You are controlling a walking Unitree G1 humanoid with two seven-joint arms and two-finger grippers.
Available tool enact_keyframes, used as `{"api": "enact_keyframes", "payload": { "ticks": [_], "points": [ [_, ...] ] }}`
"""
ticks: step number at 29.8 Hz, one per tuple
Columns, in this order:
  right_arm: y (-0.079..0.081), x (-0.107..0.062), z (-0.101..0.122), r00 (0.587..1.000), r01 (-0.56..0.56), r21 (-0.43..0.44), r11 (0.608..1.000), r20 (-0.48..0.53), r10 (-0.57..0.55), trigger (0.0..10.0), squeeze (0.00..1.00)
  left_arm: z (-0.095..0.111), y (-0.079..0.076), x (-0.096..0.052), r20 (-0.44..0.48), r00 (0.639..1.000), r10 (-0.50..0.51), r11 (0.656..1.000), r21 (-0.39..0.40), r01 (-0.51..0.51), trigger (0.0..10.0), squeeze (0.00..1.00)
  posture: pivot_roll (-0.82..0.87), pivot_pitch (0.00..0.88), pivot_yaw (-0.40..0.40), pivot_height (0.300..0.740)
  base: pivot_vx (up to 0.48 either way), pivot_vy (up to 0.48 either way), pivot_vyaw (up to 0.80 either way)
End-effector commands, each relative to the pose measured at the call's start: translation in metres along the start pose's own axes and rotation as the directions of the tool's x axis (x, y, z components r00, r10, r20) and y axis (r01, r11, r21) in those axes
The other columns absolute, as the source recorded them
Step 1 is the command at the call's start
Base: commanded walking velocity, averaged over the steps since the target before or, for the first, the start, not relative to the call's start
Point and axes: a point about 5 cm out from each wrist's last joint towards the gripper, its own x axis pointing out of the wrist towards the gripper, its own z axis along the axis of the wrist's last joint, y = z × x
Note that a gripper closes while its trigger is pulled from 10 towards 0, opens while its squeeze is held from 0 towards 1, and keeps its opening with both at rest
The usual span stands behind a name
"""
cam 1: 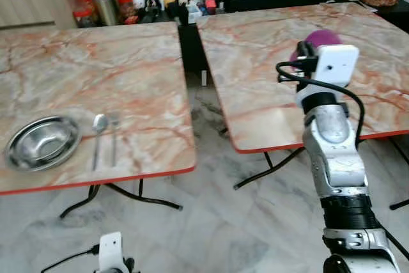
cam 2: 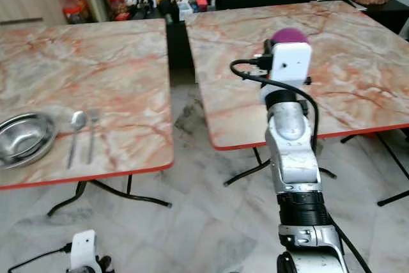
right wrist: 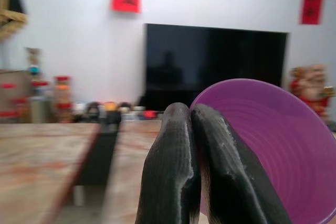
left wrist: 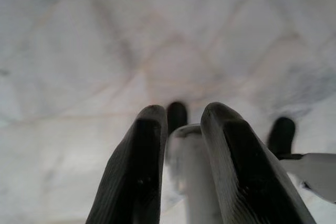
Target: Setting the table
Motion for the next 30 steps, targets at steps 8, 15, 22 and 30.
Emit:
{"api": "enact_keyframes", "payload": {
  "ticks": [8, 15, 22, 30],
  "points": [
    [0.0059, 0.0006, 0.0049, 1.000, -0.023, -0.001, 1.000, 0.016, 0.023, 10.0, 0.00, -0.0070, 0.0051, -0.0013, -0.030, 0.999, 0.014, 1.000, 0.014, -0.013, 10.0, 0.00, -0.12, 0.107, 0.025, 0.740, 0.000, 0.480, 0.00],
    [0.0077, 0.0001, 0.0047, 0.999, -0.032, -0.012, 0.999, 0.018, 0.033, 10.0, 0.00, -0.0069, 0.0057, -0.0014, -0.029, 0.999, 0.014, 1.000, 0.016, -0.014, 10.0, 0.00, -0.12, 0.106, 0.027, 0.740, 0.000, 0.480, 0.00],
    [0.0094, 0.0004, 0.0054, 0.999, -0.042, -0.027, 0.999, 0.021, 0.043, 10.0, 0.00, -0.0072, 0.0057, -0.0014, -0.030, 0.999, 0.014, 1.000, 0.018, -0.014, 10.0, 0.00, -0.11, 0.103, 0.027, 0.740, 0.000, 0.480, 0.00],
    [0.0103, 0.0007, 0.0054, 0.999, -0.046, -0.022, 0.999, 0.022, 0.046, 10.0, 0.00, -0.0073, 0.0057, -0.0015, -0.030, 0.999, 0.012, 1.000, 0.020, -0.011, 10.0, 0.00, -0.11, 0.097, 0.026, 0.740, 0.000, 0.480, 0.00]
  ]
}}
